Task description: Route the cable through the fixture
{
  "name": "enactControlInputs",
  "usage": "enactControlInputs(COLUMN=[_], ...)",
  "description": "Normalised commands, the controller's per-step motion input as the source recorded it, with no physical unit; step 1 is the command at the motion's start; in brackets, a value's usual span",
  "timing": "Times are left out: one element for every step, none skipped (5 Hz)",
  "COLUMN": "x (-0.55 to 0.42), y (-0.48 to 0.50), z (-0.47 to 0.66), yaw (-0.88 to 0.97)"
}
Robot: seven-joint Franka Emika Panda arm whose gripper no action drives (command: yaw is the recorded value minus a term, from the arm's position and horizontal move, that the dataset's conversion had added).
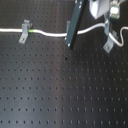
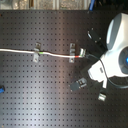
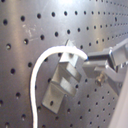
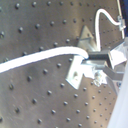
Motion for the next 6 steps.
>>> enactControlInputs(x=[0.104, 0.198, 0.110, 0.000, -0.048, -0.023], y=[-0.161, -0.497, -0.459, 0.000, 0.142, 0.031], z=[-0.34, 0.03, 0.00, 0.02, 0.10, 0.11], yaw=[-0.24, -0.24, -0.20, 0.00, 0.48, 0.49])
